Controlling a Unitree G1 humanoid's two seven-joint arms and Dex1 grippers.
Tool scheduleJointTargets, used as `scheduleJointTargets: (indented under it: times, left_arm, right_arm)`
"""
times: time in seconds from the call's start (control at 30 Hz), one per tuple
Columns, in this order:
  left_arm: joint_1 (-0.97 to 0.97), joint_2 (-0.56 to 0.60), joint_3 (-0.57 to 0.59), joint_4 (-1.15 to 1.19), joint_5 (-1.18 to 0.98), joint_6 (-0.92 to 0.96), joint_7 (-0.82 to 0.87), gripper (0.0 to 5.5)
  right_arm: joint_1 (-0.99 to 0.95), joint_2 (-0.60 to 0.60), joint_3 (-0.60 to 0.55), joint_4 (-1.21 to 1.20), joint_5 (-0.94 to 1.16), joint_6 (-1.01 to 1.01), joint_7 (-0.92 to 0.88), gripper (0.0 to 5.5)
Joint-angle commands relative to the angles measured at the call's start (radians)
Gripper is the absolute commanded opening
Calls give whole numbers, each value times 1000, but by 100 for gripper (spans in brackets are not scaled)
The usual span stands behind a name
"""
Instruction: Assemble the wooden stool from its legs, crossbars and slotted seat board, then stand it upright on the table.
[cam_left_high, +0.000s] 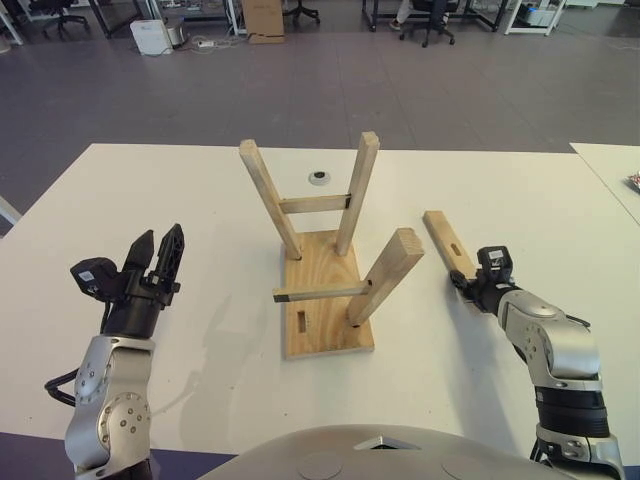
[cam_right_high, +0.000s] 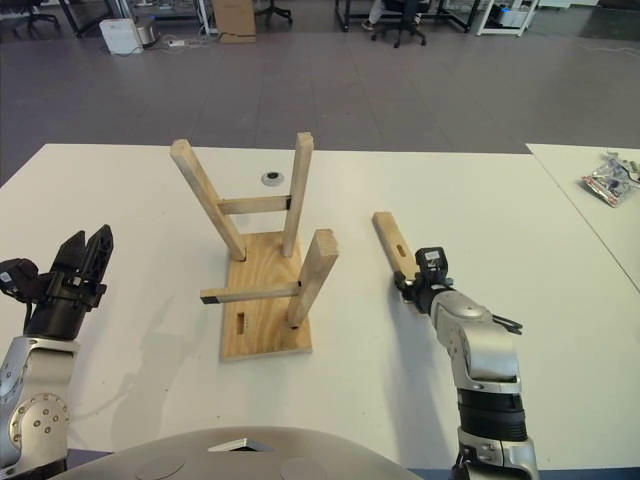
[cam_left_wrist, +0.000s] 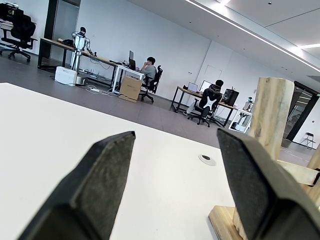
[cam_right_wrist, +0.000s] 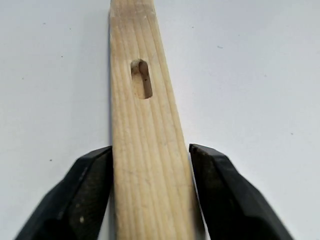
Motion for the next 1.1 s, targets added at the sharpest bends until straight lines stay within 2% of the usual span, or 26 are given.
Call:
scheduleJointTargets:
  times: [0.03, 0.1, 0.17, 0.27, 0.33, 0.4, 0.5, 0.6, 0.67, 0.7, 0.97, 1.1]
  left_arm:
    - [-26, 24, 1, 9, 7, 43, 46, 300]
    - [-51, 48, -20, 4, 8, 107, 88, 300]
    - [-86, 76, -13, 0, 10, 129, 105, 300]
    - [-207, 199, 66, 14, -106, 159, 21, 300]
    - [-365, 303, 94, 36, -260, 229, -39, 300]
    - [-517, 378, 80, 53, -445, 323, -90, 300]
    - [-682, 420, 18, 90, -552, 405, -116, 300]
    - [-800, 421, -45, 118, -641, 479, -133, 353]
    - [-853, 416, -65, 140, -683, 511, -139, 398]
    - [-884, 410, -74, 155, -690, 517, -129, 402]
    - [-954, 410, -78, 172, -839, 578, -147, 402]
    - [-963, 414, -89, 183, -840, 592, -166, 402]
  right_arm:
    - [20, -49, 53, 29, -51, -100, 38, 206]
    - [12, -86, 99, 54, -98, -224, 75, 206]
    - [-45, -97, 96, 97, -107, -314, 100, 206]
    - [-256, -106, 31, 214, -48, -473, 181, 206]
    - [-409, -126, 7, 256, 40, -569, 332, 206]
    - [-551, -131, -20, 248, 188, -530, 484, 206]
    - [-698, -137, -26, 181, 411, -365, 624, 206]
    - [-814, -144, -14, 128, 620, -175, 723, 206]
    - [-851, -147, -12, 122, 703, -96, 755, 206]
    - [-863, -151, -6, 122, 733, -65, 775, 206]
    - [-866, -160, 91, 159, 708, -45, 877, 206]
    - [-875, -159, 109, 150, 737, -6, 913, 206]
